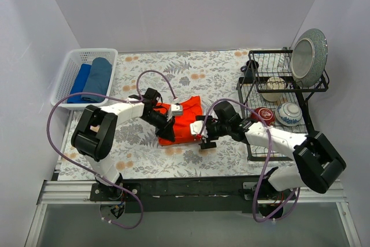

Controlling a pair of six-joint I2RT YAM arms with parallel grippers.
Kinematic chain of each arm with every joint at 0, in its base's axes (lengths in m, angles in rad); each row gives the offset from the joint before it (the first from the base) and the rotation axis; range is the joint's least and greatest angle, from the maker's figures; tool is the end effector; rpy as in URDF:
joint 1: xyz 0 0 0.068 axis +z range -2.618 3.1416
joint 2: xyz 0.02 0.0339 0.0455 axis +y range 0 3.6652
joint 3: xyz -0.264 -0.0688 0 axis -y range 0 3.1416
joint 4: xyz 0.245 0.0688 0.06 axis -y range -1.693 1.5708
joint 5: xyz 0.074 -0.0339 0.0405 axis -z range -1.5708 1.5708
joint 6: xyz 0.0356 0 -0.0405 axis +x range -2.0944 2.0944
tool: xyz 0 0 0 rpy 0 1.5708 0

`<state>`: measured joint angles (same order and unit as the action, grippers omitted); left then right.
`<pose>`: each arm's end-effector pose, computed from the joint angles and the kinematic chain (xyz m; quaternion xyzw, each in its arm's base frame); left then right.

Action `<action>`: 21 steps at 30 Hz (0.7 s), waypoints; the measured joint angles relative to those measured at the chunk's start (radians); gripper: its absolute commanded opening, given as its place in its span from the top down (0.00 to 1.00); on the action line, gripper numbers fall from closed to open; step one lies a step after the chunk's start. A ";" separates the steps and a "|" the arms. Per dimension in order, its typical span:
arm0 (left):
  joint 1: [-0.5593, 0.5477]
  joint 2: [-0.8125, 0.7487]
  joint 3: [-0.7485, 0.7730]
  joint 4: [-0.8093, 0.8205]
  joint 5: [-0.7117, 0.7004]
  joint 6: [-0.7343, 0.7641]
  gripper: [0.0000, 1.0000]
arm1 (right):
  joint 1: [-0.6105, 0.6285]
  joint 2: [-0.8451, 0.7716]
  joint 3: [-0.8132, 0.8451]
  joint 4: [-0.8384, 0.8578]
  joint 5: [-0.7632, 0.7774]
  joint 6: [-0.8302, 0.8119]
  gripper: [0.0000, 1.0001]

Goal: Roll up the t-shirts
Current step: Roll the T-shirt to the center of the board.

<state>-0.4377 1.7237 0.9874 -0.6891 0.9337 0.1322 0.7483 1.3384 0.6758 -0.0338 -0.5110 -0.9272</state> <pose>0.2558 -0.1513 0.1602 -0.2817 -0.8455 0.4535 0.0042 0.1859 0.1964 0.1996 -0.7230 0.5070 0.1914 0.4285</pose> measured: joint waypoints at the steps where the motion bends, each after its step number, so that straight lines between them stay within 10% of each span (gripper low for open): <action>1: 0.000 0.005 0.003 -0.002 0.003 -0.003 1.00 | 0.007 0.017 0.000 0.006 0.005 -0.003 0.13; 8: 0.018 0.023 0.014 -0.009 0.031 -0.014 1.00 | 0.031 0.119 -0.001 0.073 0.031 -0.029 0.26; 13: 0.037 0.024 0.023 -0.016 0.043 -0.022 1.00 | 0.033 0.182 0.006 0.126 0.064 -0.050 0.94; 21: 0.106 0.090 0.138 -0.180 0.081 0.007 0.97 | -0.005 0.217 0.200 -0.160 -0.027 -0.054 0.99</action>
<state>-0.3321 1.8141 1.1259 -0.8688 1.0145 0.1394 0.7429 1.5558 0.8757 -0.1940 -0.5377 -0.9813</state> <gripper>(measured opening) 0.076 0.076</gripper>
